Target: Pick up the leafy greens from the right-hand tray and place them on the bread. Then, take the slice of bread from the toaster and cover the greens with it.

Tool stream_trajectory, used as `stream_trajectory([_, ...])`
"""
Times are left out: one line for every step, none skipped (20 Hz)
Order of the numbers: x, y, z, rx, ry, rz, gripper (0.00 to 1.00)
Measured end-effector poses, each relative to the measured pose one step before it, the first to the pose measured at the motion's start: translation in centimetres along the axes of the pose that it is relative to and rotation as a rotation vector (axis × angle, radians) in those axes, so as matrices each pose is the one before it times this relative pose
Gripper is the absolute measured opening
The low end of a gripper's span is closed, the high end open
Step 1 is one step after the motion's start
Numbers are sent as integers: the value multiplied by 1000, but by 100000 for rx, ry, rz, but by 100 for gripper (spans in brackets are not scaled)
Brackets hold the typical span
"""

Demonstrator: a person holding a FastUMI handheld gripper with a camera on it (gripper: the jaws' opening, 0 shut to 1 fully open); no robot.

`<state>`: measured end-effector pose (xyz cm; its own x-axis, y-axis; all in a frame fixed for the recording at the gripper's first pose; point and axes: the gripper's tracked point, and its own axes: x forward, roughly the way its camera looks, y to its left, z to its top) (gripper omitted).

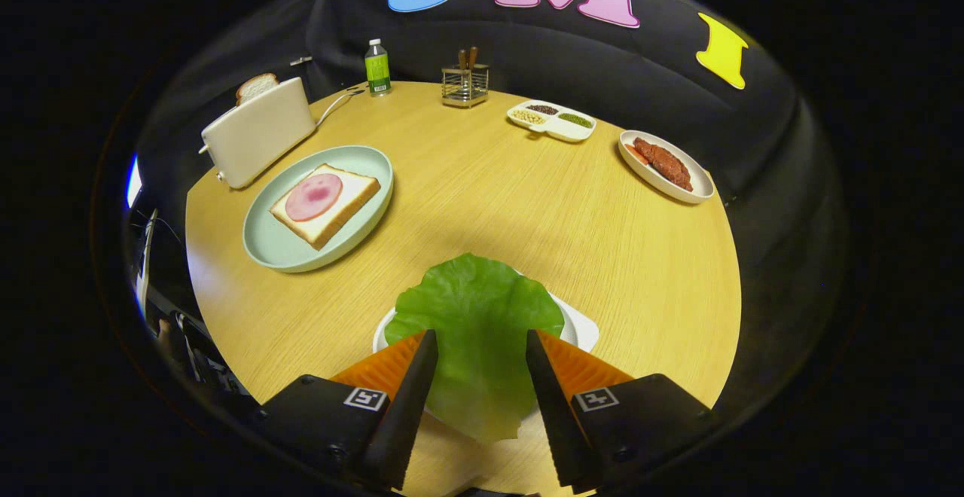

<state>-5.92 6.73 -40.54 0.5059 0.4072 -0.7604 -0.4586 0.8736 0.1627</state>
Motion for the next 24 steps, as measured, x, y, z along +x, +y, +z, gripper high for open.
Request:
stream_trajectory([327, -37, -340, -710, 1680, 165, 73])
stream_trajectory([340, -33, -413, -1318, 1654, 290, 71])
stream_trajectory([-209, 451, -415, -695, 1904, 2159, 69])
stream_trajectory([154, 42, 282, 488, -392, 970, 69])
stream_trajectory([24, 20, -174, 447, 797, 933, 64])
stream_trajectory([-28, -22, 81, 1207, 436, 356, 57])
stream_trajectory([91, -94, -108, 1757, 572, 77, 50])
stream_trajectory([-62, -20, 32, 1549, 436, -42, 43])
stream_trajectory([34, -326, 67, -335, -789, -1284, 36])
stream_trajectory([243, 100, -94, 215, 511, 113, 29])
stream_trajectory([-154, 34, 150, -76, -602, -215, 22])
stream_trajectory([-68, -58, -16, -350, 293, -310, 16])
stream_trajectory([-78, -53, 155, 214, -500, -132, 10])
stream_trajectory([70, -101, 17, 1023, 280, -876, 7])
stream_trajectory([-386, -54, 390, 1011, -1378, -1233, 6])
stream_trajectory([-270, -88, 652, 900, -2046, -574, 6])
stream_trajectory([-382, -13, 593, 1274, -1691, 249, 6])
stream_trajectory([-478, 5, 295, 693, -1339, 33, 6])
stream_trajectory([-485, -133, 385, 281, -968, -337, 6])
stream_trajectory([-507, -87, 485, 292, -1014, -114, 6])
stream_trajectory([-593, -18, 540, 762, -1446, -169, 6])
stream_trajectory([-619, 109, 673, 858, -1765, 151, 6])
stream_trajectory([-703, 261, 771, 644, -2167, 214, 6])
stream_trajectory([-798, 341, 974, 796, -2298, 705, 6])
